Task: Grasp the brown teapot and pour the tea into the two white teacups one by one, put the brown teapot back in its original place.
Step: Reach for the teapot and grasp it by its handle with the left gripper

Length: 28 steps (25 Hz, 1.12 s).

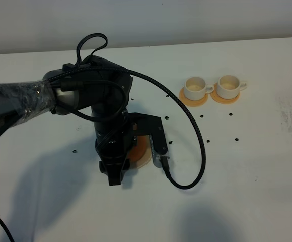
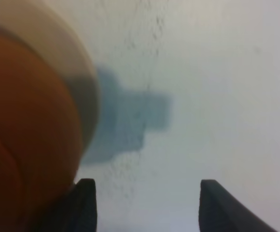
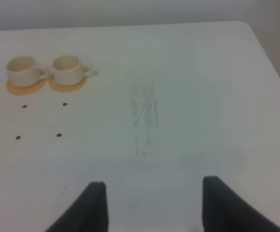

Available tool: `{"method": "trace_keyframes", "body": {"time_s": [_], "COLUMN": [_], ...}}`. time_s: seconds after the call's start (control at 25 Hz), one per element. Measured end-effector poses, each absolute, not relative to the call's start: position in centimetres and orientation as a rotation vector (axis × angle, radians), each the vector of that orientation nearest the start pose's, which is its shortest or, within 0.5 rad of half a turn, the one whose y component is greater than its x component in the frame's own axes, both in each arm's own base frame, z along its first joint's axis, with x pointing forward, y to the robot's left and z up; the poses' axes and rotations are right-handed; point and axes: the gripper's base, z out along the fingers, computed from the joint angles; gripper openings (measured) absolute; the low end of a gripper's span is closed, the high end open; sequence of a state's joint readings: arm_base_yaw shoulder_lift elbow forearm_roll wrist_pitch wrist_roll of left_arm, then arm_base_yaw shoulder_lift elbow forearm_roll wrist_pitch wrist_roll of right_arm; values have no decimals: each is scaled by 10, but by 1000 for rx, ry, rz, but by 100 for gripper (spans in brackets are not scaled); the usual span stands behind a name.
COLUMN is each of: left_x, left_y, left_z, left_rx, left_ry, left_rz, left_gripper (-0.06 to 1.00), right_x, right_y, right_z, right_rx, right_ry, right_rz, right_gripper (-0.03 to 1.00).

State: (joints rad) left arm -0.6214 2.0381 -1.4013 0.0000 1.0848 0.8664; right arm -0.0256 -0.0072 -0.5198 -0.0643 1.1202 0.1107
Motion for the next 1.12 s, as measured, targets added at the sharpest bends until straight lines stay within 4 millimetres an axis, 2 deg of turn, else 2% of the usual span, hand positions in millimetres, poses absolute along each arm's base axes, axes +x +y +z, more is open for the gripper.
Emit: {"method": "trace_keyframes", "body": {"time_s": [0.48, 1.12], "left_x": [309, 317], "left_y": [-215, -211], "left_z": [155, 155], "left_rx": [2223, 2137], "left_ry": [2384, 2401], "left_rz": [48, 191], "left_gripper": [49, 49], "right_x": [-11, -11], "right_y": [-5, -5], "right_z": [278, 278], "right_rx": [148, 148], "right_ry": [2070, 2070], "right_rz": [-25, -25], "right_gripper": [43, 43]}}
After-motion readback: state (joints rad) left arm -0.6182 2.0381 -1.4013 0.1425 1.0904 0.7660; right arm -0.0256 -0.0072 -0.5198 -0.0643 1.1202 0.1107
